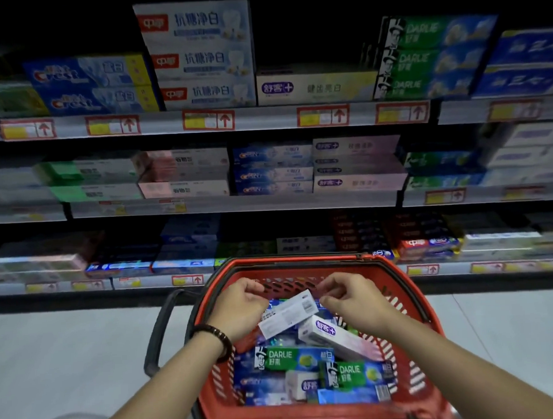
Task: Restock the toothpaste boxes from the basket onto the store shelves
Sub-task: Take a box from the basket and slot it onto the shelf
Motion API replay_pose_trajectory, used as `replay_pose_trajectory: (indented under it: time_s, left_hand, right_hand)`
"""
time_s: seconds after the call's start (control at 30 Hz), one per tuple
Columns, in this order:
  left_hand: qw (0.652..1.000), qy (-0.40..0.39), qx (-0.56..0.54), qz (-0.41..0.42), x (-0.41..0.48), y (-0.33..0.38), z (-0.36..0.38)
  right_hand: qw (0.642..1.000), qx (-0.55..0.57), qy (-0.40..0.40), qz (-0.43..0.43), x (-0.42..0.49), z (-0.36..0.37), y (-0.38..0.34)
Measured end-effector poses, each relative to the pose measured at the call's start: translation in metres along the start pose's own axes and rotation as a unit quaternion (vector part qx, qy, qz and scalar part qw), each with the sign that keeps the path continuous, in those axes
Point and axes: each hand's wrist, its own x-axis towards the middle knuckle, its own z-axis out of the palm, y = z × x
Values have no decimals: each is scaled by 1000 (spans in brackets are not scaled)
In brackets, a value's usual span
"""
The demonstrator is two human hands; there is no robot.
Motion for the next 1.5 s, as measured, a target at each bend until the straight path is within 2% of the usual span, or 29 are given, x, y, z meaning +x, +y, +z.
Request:
replay_pose_trajectory:
  time_s: [0.13,0.37,0.67,0.83,1.03,1.33,1.5]
  left_hand:
    - [999,-16,31,-15,3,-5,6]
    - [999,-35,15,-34,14,8,10]
    - [995,-56,66,-41,19,2,19]
    - [994,-77,77,-28,15,2,20]
    - [990,-68,121,8,8,9,15]
    - [993,-37,113,4,17,5,6]
    - [994,-31,109,5,20,7,0]
  right_hand:
    - [997,51,-43,39,6,-4,21]
    - [988,89,-72,102,25,9,40]
    - [970,65,-127,197,56,38,59]
    - [965,82,-82,234,84,55,63]
    - [960,42,-65,268,106,73,70]
    - [942,138,-34,305,127,90,85]
    - [944,124,-14,306,125,99,80]
